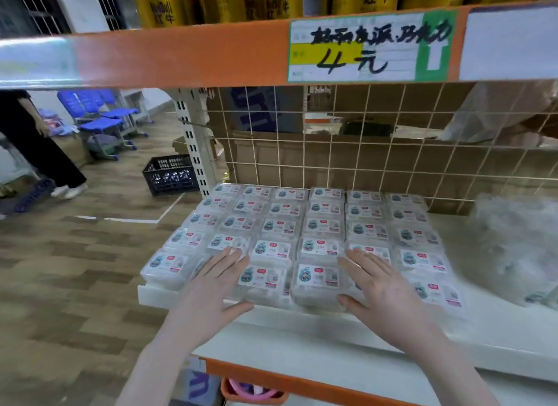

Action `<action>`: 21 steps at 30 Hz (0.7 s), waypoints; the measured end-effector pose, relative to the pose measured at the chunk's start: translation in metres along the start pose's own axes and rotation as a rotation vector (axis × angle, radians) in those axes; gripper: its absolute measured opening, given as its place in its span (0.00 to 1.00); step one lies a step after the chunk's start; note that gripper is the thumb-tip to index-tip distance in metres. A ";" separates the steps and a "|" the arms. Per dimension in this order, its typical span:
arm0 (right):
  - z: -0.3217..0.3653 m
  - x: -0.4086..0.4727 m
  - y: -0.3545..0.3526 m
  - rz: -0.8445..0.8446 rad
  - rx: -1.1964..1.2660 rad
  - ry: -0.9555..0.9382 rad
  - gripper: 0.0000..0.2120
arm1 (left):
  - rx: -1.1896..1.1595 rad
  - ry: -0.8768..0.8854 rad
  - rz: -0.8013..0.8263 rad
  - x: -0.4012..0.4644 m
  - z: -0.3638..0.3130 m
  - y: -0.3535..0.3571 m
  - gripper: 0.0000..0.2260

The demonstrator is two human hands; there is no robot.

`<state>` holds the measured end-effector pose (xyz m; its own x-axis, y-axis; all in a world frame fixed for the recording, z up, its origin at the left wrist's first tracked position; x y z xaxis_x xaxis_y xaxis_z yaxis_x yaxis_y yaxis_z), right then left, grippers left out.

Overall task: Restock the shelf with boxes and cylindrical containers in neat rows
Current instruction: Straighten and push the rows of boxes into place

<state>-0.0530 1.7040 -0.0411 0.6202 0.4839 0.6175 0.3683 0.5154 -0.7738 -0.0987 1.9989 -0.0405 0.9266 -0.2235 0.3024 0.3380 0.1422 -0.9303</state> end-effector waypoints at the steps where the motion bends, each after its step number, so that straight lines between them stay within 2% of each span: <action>1: 0.008 0.005 0.005 0.009 -0.020 0.001 0.26 | -0.005 0.006 -0.005 -0.001 0.010 0.001 0.35; 11: 0.094 0.040 0.048 -0.005 -0.028 0.065 0.23 | -0.061 0.155 -0.049 -0.006 0.113 0.029 0.31; 14: 0.107 0.039 0.054 0.003 -0.040 0.054 0.18 | -0.048 0.232 -0.076 -0.003 0.123 0.033 0.29; 17: 0.110 0.038 0.054 0.026 -0.056 0.096 0.23 | -0.049 0.283 -0.100 0.000 0.120 0.034 0.27; 21: 0.110 0.037 0.054 0.032 -0.070 0.105 0.25 | -0.074 0.307 -0.083 0.005 0.111 0.043 0.26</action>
<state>-0.0864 1.8278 -0.0449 0.7000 0.4211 0.5768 0.3921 0.4484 -0.8032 -0.0613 2.1113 -0.0561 0.7997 -0.5131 0.3117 0.3867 0.0431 -0.9212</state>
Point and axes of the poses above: each hand's wrist, its own x-axis towards the middle knuckle, its own y-axis out of the palm, z = x × y, the point moved 1 cm from there along x, towards the middle knuckle, and after that the axes turned 15 degrees about x, right-handed, at the moved point
